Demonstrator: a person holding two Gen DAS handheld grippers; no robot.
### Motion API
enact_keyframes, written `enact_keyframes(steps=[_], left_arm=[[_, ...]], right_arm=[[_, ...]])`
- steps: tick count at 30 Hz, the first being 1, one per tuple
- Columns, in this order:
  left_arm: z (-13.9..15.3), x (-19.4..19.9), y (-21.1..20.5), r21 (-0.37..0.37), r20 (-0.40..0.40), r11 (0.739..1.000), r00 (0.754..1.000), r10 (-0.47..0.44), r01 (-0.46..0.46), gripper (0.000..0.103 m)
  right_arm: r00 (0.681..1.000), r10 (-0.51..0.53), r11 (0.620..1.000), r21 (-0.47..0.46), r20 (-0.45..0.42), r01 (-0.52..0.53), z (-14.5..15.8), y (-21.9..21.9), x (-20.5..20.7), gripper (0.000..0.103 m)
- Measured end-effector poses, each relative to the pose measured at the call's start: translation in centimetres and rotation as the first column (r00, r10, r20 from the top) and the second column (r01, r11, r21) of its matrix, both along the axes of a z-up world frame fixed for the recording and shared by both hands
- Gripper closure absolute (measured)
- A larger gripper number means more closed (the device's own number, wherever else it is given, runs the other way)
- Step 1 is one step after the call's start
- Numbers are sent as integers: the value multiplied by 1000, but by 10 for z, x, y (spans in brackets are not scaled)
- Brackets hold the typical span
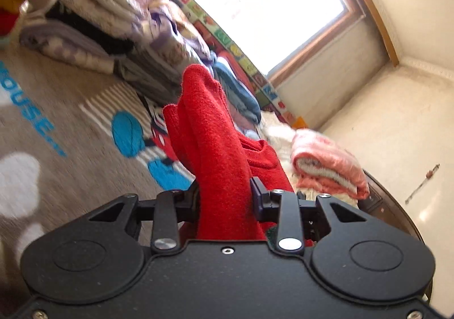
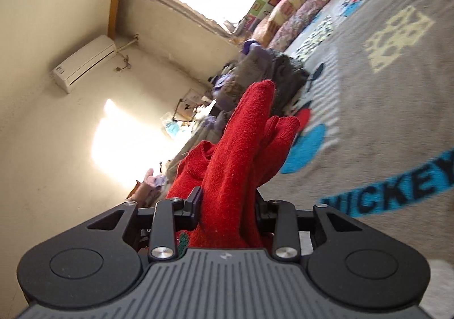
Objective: Fold clothes
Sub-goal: 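Carry the held sweater with both grippers to the clothes stack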
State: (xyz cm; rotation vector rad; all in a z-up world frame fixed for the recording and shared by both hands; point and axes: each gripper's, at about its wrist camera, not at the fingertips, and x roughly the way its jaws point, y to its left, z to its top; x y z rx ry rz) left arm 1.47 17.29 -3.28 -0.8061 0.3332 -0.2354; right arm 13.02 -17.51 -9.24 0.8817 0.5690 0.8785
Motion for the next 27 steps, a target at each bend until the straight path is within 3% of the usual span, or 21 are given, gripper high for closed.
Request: enact_keyframes(steps=[6, 10, 18, 27], left_arm=[[43, -38, 73, -48, 101, 982, 977, 186, -182, 71], [56, -59, 112, -72, 118, 959, 953, 280, -273, 71], [76, -72, 176, -85, 91, 932, 929, 358, -351, 71], [145, -56, 243, -42, 203, 901, 879, 431, -432, 71]], right_arm=[[977, 199, 976, 76, 70, -204, 63, 92, 39, 67], [951, 302, 946, 103, 71, -309, 90, 153, 52, 67], [903, 425, 899, 91, 59, -429, 113, 239, 52, 67], [864, 492, 844, 182, 110, -504, 162, 331, 96, 67]])
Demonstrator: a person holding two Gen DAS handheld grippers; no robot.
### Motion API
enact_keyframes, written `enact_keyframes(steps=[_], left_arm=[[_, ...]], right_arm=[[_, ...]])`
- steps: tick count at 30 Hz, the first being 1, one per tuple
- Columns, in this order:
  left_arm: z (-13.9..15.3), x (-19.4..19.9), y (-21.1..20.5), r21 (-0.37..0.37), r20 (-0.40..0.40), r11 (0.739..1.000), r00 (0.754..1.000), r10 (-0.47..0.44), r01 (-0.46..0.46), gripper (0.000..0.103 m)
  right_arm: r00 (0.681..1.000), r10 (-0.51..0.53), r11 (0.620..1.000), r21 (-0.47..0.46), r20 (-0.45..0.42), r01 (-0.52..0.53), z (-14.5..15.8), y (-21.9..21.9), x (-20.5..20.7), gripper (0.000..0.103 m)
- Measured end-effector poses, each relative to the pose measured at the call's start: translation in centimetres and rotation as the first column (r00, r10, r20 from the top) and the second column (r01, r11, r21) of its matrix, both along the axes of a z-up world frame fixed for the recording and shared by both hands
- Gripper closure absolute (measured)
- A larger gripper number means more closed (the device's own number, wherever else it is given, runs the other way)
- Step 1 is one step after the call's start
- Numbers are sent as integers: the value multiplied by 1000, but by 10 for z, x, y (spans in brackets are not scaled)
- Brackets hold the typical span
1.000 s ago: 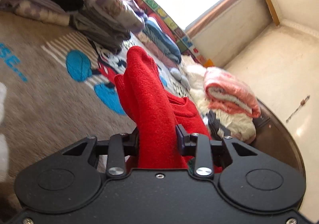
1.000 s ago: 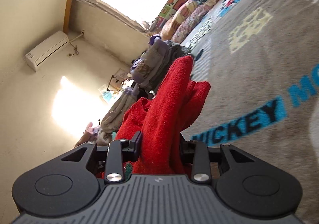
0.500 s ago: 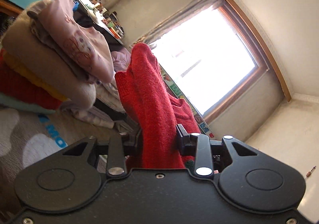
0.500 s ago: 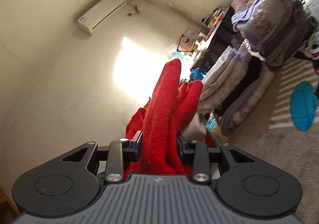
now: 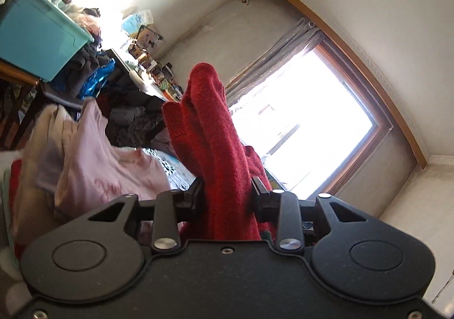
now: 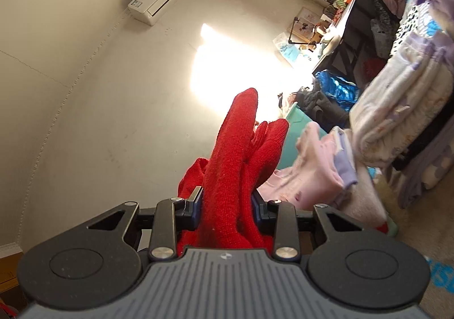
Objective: Fold clothes
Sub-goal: 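Carry the held sweater with both grippers to the clothes stack, then lower the sweater onto the pink clothes stack and open both grippers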
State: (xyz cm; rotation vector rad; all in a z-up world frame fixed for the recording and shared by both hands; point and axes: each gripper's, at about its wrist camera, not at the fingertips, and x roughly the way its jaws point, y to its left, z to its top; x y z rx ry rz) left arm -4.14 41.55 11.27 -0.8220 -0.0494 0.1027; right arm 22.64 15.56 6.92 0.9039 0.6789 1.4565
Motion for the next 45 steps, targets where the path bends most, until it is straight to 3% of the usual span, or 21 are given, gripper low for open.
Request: enact_keyframes(steps=[3, 6, 8, 10, 11, 12, 14, 19, 20, 21, 23, 29, 32, 35, 41, 43, 45], left_arm=[[11, 8, 28, 5, 10, 1000, 1000, 20, -20, 71], [-1, 19, 56, -20, -18, 999, 999, 36, -36, 71], [-29, 34, 74, -65, -96, 996, 994, 56, -63, 70], [-78, 53, 91, -145, -249, 984, 966, 65, -104, 72], [-91, 54, 93, -159, -228, 983, 972, 59, -96, 71], [-104, 54, 94, -169, -199, 982, 979, 52, -87, 71], [-95, 52, 86, -122, -189, 987, 979, 78, -103, 71], [-83, 51, 86, -154, -192, 983, 979, 74, -104, 70], [-79, 48, 84, -143, -189, 984, 979, 76, -104, 62], [-73, 45, 80, -117, -190, 987, 978, 85, -109, 53], [-62, 38, 73, -58, -194, 990, 975, 112, -125, 45], [-43, 18, 54, 65, -201, 981, 961, 192, -182, 34], [-39, 10, 41, 117, -223, 974, 951, 216, -194, 21], [-37, 6, 25, 180, -265, 962, 932, 249, -206, 12], [-24, -5, -10, 322, -354, 923, 878, 323, -210, 0], [-17, -7, -23, 373, -376, 907, 861, 342, -197, 0], [-9, -8, -37, 426, -406, 882, 829, 385, -201, 0]], right_arm=[[999, 36, 998, 43, -11, -35, 13, 38, 18, 67], [996, 61, 994, 92, -58, -56, 12, 70, 33, 67], [993, 58, 995, 86, -106, -49, -6, 90, 46, 67], [989, 26, 999, 22, -148, -23, -36, 109, 59, 67], [985, 6, 1000, -22, -171, -10, -55, 116, 64, 68], [981, -16, 997, -72, -194, 2, -75, 121, 68, 78], [975, -50, 991, -129, -214, 23, -103, 127, 72, 78], [985, -77, 987, -149, -157, 54, -89, 126, 65, 70], [986, -81, 986, -154, -146, 59, -84, 125, 63, 70], [987, -84, 986, -152, -134, 63, -79, 123, 60, 63], [989, -106, 986, -140, -99, 92, -67, 115, 55, 46], [982, -187, 965, -182, 38, 191, -40, 87, 44, 35], [974, -189, 949, -232, 128, 214, -29, 78, 30, 30], [966, -179, 933, -279, 187, 227, -20, 68, 13, 26], [949, -156, 889, -380, 274, 256, -1, 46, -27, 2], [940, -156, 873, -404, 303, 275, 7, 40, -39, 0], [931, -154, 853, -431, 330, 294, 14, 34, -49, 0]])
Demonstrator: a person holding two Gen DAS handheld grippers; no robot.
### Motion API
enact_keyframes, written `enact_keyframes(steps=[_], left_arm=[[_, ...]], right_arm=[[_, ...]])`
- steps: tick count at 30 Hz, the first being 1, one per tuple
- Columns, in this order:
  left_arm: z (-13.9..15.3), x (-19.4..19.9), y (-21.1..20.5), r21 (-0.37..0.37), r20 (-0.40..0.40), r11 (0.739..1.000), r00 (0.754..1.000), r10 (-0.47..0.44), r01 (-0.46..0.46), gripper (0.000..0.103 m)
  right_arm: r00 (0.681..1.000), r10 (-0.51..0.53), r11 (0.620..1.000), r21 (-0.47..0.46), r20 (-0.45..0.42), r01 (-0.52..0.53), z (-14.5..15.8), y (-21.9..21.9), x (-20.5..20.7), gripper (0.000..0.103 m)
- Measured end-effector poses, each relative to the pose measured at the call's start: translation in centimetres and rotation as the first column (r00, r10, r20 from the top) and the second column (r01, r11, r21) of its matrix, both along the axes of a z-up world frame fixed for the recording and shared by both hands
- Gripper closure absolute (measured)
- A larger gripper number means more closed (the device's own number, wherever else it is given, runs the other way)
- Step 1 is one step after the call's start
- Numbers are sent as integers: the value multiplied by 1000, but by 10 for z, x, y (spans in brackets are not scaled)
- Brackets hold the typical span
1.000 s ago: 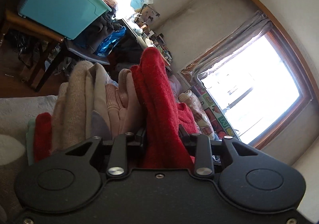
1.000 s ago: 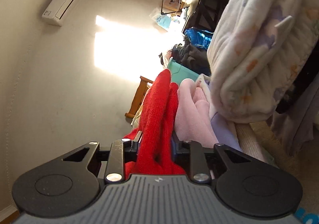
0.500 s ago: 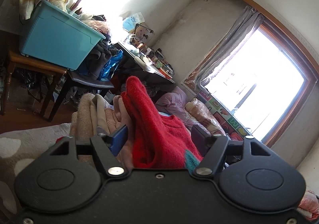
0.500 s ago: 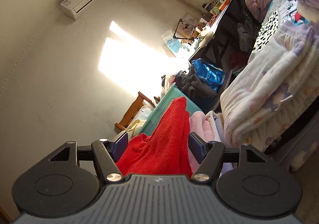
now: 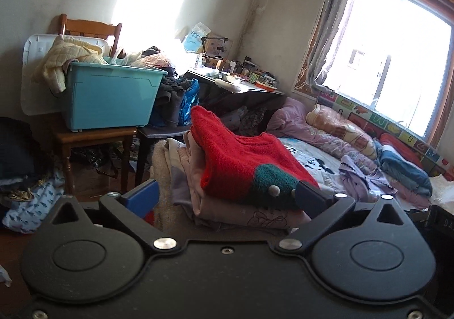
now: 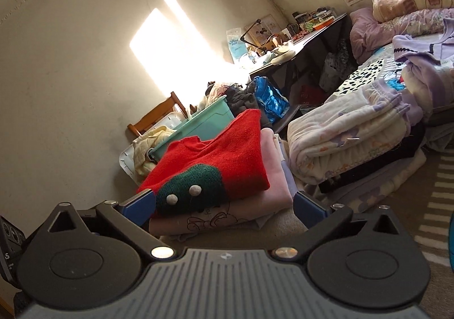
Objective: Fold clothes
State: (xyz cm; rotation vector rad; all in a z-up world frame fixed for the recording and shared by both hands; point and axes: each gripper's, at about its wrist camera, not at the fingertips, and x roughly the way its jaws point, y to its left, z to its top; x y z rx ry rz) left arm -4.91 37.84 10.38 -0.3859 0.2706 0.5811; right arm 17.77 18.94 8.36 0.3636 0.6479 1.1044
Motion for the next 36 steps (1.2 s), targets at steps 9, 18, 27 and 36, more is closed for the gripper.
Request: enact_keyframes(steps=[9, 18, 27, 36], left_arm=[[26, -19, -61, 204, -114, 976, 988, 106, -81, 0], [38, -22, -91, 260, -204, 961, 967, 152, -96, 0], [39, -30, -103, 269, -206, 955, 961, 182, -123, 0], [42, -37, -109, 275, -187, 954, 966, 179, -123, 0]], right_arm=[[994, -39, 980, -188, 102, 58, 20, -23, -40, 0], [986, -55, 961, -261, 157, 95, 38, -34, -72, 0], [982, -27, 952, -296, 185, 82, 46, -41, -93, 0], [981, -16, 949, -305, 196, 76, 55, -47, -105, 0]])
